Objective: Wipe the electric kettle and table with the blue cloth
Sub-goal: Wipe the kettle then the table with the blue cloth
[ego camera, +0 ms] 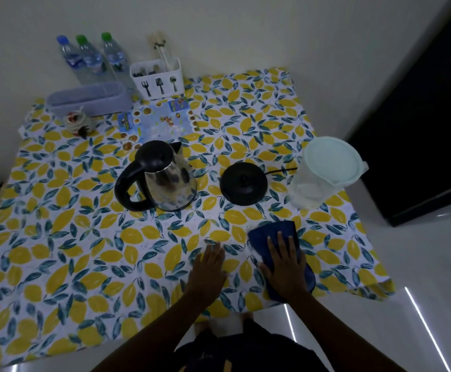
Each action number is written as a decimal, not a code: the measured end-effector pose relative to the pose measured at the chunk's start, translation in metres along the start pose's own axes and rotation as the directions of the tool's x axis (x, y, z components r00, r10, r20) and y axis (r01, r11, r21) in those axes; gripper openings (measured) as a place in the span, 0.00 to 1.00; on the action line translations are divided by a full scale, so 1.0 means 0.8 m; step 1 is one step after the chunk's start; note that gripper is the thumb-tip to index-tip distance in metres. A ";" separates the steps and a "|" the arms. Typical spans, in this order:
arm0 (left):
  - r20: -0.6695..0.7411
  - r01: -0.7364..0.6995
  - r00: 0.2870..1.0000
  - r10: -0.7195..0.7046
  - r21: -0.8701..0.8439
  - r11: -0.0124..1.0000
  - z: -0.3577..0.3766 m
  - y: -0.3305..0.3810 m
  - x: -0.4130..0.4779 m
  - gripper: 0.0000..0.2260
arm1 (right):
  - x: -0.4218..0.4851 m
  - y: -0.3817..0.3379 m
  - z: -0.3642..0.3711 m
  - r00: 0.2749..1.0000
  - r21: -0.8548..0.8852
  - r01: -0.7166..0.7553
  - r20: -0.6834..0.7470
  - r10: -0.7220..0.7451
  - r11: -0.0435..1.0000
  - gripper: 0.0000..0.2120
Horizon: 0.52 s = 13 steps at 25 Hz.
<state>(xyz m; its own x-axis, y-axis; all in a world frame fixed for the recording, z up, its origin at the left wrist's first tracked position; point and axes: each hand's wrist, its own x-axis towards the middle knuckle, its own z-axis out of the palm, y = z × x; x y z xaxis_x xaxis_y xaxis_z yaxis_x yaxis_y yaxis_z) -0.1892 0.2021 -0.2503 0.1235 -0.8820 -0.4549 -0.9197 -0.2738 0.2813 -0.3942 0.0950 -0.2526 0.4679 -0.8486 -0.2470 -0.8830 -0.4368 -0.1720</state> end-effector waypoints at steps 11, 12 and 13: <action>-0.515 0.010 0.850 -0.112 -0.197 0.980 -0.069 -0.034 -0.009 0.23 | 0.060 -0.083 -0.037 0.920 0.263 0.345 -0.282 -0.270 0.901 0.24; -0.569 0.001 0.813 -0.123 -0.210 0.978 -0.086 -0.045 -0.009 0.21 | 0.072 -0.101 -0.048 0.906 0.271 0.375 -0.309 -0.289 0.886 0.26; -0.613 -0.004 0.778 -0.139 -0.225 0.974 -0.105 -0.058 -0.008 0.20 | 0.083 -0.120 -0.060 0.890 0.272 0.408 -0.332 -0.313 0.872 0.28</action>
<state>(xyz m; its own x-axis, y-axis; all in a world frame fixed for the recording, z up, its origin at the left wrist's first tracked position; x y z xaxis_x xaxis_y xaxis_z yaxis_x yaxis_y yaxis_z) -0.1161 0.1885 -0.1896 0.4523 -0.8831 0.1252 -0.8126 -0.3501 0.4660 -0.2805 0.0663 -0.2066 0.6799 -0.7177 0.1504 -0.5683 -0.6454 -0.5103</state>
